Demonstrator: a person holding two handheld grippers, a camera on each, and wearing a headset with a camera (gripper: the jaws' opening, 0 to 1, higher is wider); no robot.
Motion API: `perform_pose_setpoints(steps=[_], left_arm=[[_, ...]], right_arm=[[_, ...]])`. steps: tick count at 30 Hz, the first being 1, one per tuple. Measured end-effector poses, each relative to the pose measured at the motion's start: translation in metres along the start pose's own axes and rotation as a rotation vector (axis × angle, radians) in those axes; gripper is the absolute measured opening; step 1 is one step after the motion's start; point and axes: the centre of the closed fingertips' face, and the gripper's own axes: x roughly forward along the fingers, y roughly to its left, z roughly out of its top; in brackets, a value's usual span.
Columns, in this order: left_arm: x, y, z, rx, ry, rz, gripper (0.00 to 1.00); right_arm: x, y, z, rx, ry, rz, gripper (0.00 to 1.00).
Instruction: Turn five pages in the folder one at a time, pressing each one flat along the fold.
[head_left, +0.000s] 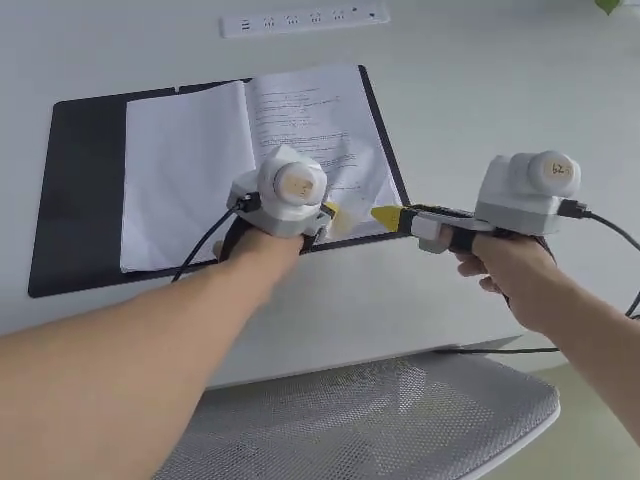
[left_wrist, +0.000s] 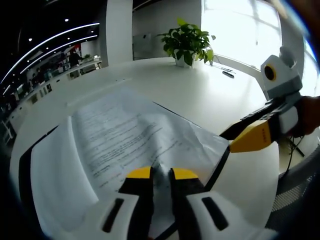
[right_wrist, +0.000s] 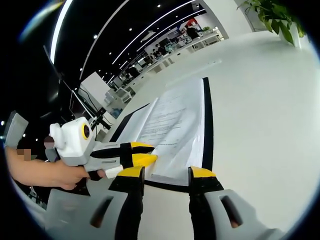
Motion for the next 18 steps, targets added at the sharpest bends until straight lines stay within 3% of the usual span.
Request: perform_pose_setpoints(steps=[18], left_arm=[[0.0002,0.0025,-0.0002,-0.003,0.002,-0.009,0.1]], right_arm=[[0.0035,0.0002,0.0094,0.011,-0.032,-0.008,0.03]])
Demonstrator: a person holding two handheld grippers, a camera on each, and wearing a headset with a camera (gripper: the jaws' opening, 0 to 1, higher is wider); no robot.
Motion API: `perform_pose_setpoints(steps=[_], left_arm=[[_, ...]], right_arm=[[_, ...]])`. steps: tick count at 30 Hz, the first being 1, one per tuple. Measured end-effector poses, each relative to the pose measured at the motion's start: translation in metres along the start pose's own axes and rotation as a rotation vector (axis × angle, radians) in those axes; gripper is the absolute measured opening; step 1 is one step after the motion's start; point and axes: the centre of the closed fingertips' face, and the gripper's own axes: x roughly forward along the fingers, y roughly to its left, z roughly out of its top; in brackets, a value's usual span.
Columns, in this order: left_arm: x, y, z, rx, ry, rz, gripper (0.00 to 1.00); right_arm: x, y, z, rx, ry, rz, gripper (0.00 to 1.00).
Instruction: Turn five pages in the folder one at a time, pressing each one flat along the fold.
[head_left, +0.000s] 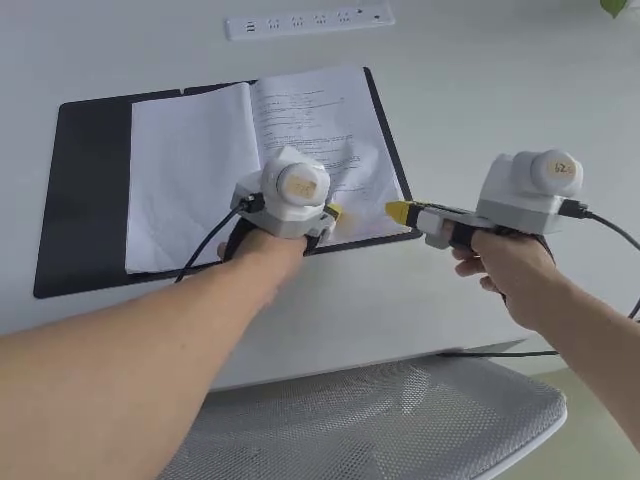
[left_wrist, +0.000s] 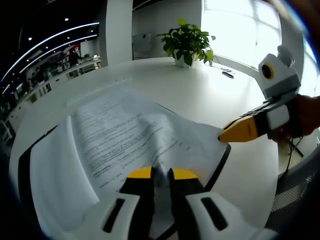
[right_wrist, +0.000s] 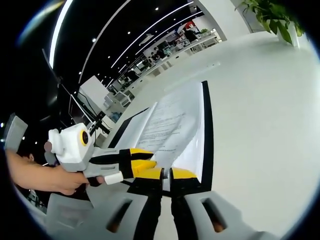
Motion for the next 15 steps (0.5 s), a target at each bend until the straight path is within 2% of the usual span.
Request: perform_pose_setpoints(steps=[15], left_arm=[[0.0004,-0.0006,0.0007,-0.019,-0.004,-0.003,0.09]], right_arm=[[0.0006,0.0095,0.0059,-0.024,-0.027,0.019,0.0]])
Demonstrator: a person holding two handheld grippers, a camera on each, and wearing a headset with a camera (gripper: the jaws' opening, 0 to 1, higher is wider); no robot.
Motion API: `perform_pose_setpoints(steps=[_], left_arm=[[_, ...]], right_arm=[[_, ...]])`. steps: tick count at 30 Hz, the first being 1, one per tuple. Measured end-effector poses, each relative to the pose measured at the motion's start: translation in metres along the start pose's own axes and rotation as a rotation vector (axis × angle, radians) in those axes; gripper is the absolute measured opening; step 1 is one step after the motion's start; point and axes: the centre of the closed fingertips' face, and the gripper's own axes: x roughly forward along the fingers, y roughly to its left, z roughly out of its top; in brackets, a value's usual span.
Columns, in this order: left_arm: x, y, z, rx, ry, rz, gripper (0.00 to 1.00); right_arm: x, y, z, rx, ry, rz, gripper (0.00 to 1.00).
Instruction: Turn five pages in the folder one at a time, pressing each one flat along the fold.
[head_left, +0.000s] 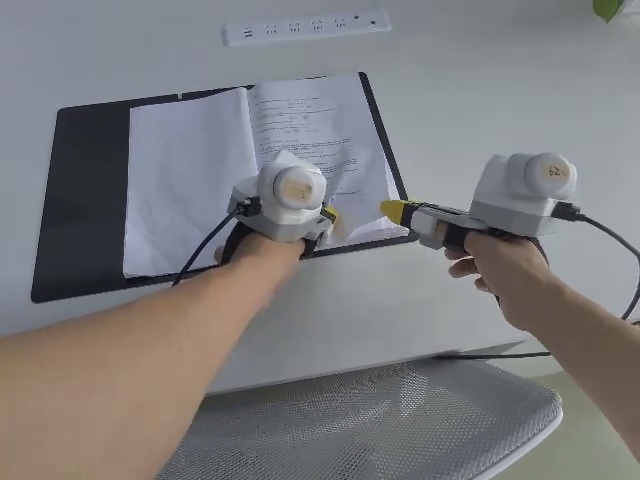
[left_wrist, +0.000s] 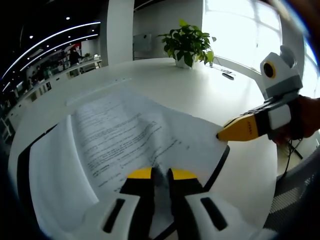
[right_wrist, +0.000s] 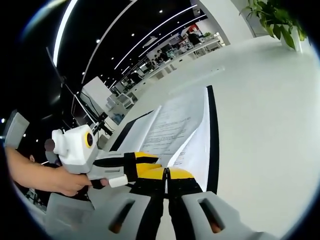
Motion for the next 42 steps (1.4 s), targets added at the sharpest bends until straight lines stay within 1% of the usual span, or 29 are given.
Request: perform_pose_setpoints(steps=[4,5,6,7,8,10,11,14,16,18,21,23,24,26,28,30,32,34,36,38,40,42], left_arm=[[-0.002,-0.001,-0.001,-0.006,0.0,0.0,0.09],[-0.002,-0.001,-0.001,-0.006,0.0,-0.003,0.05],[-0.004,0.0,-0.004,0.001,0.013,0.003,0.0],[-0.005,-0.002,-0.005,-0.018,0.009,-0.004,0.0],[-0.008,-0.004,-0.006,-0.025,0.004,-0.008,0.02],[-0.01,-0.005,-0.007,-0.021,-0.001,-0.013,0.06],[-0.013,-0.006,-0.008,-0.02,0.001,-0.014,0.06],[-0.02,-0.004,-0.011,-0.029,0.003,-0.017,0.06],[-0.028,0.0,-0.009,-0.04,-0.009,-0.009,0.07],[-0.037,0.004,-0.003,-0.072,-0.039,-0.003,0.09],[-0.053,0.009,0.004,-0.09,-0.068,0.0,0.11],[-0.065,0.014,0.008,-0.092,-0.078,0.01,0.12],[-0.072,0.018,0.011,-0.097,-0.095,0.016,0.12],[-0.082,0.024,0.013,-0.115,-0.106,0.029,0.12],[-0.096,0.03,0.016,-0.126,-0.134,0.039,0.12],[-0.109,0.036,0.015,-0.124,-0.139,0.051,0.12],[-0.119,0.041,0.017,-0.13,-0.16,0.06,0.12],[-0.132,0.048,0.014,-0.14,-0.162,0.072,0.12],[-0.145,0.054,0.013,-0.15,-0.182,0.087,0.12],[-0.157,0.058,0.01,-0.156,-0.182,0.093,0.12],[-0.169,0.064,0.008,-0.16,-0.197,0.11,0.11],[-0.179,0.068,0.003,-0.172,-0.196,0.12,0.12]], right_arm=[[-0.001,0.003,0.002,-0.01,-0.009,0.005,0.0],[-0.001,0.003,0.003,-0.014,-0.013,0.002,0.0],[-0.002,0.004,0.004,-0.015,-0.014,0.005,0.0],[-0.002,0.005,0.004,-0.019,-0.015,0.008,0.0],[-0.002,0.005,0.004,-0.026,-0.014,0.008,0.0],[-0.003,0.008,0.005,-0.028,-0.02,0.014,0.0],[-0.003,0.009,0.006,-0.029,-0.021,0.015,0.0],[-0.006,0.017,0.009,-0.054,-0.034,0.02,0.0],[-0.007,0.021,0.011,-0.057,-0.039,0.028,0.0],[-0.007,0.029,0.014,-0.069,-0.043,0.046,0.0],[-0.008,0.043,0.019,-0.094,-0.052,0.071,0.0],[-0.008,0.054,0.023,-0.112,-0.057,0.088,0.0],[-0.008,0.058,0.024,-0.12,-0.06,0.096,0.0],[-0.006,0.069,0.028,-0.134,-0.062,0.116,0.0],[-0.005,0.08,0.031,-0.153,-0.07,0.133,0.0],[-0.001,0.091,0.034,-0.16,-0.075,0.154,0.0],[0.004,0.102,0.036,-0.179,-0.073,0.172,0.0],[0.009,0.111,0.035,-0.189,-0.067,0.186,0.0],[0.016,0.122,0.035,-0.196,-0.06,0.206,0.0],[0.022,0.134,0.034,-0.209,-0.058,0.227,0.0],[0.029,0.146,0.033,-0.222,-0.048,0.247,0.0],[0.036,0.158,0.031,-0.229,-0.039,0.266,0.0]])
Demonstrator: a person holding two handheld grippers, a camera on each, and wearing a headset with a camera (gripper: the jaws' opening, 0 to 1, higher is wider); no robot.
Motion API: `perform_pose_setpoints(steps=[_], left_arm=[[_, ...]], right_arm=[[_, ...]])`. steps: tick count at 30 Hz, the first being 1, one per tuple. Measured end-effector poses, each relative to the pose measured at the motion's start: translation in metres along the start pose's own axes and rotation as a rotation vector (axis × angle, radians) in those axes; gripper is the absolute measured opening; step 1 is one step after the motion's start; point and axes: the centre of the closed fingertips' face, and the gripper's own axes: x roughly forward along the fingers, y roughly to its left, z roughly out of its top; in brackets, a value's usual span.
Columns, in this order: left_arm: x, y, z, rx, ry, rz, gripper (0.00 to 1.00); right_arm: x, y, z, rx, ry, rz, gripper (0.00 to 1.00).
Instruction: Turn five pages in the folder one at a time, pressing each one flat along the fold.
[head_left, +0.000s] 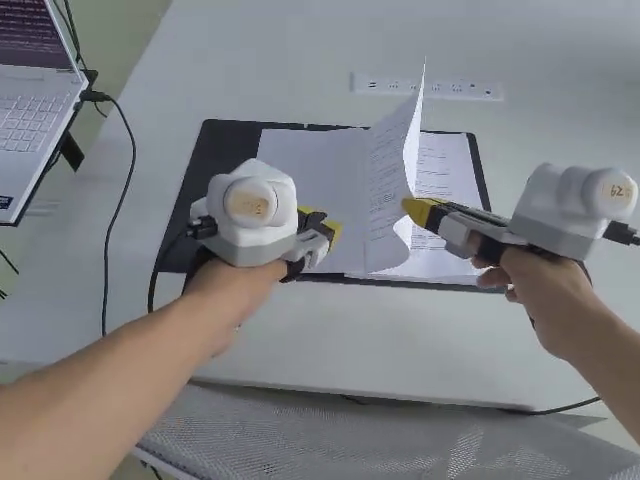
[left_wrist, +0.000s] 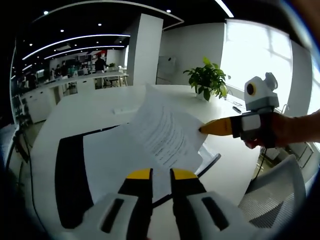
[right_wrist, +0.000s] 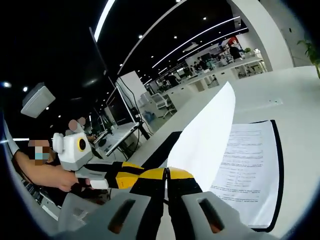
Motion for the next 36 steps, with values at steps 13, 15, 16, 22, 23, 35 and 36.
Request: perform_pose_setpoints(steps=[13,15,16,22,23,35,36], left_arm=[[-0.059,0.043,-0.011,-0.054,-0.037,0.079,0.13],[-0.065,0.053,-0.011,-0.065,-0.048,0.089,0.13],[-0.068,0.057,-0.012,-0.069,-0.047,0.097,0.13],[-0.09,0.08,-0.02,-0.094,-0.054,0.137,0.13],[-0.092,0.082,-0.021,-0.097,-0.052,0.141,0.13],[-0.108,0.105,-0.036,-0.129,-0.038,0.179,0.13],[-0.108,0.105,-0.036,-0.129,-0.037,0.179,0.13]], right_arm=[[0.062,0.048,-0.013,-0.031,0.066,0.099,0.0],[0.071,0.053,-0.017,-0.03,0.084,0.108,0.0],[0.077,0.057,-0.019,-0.037,0.09,0.115,0.0],[0.106,0.07,-0.038,-0.033,0.152,0.141,0.0],[0.11,0.071,-0.041,-0.033,0.159,0.142,0.0],[0.146,0.073,-0.089,-0.03,0.298,0.142,0.0],[0.149,0.073,-0.092,-0.03,0.301,0.141,0.0]])
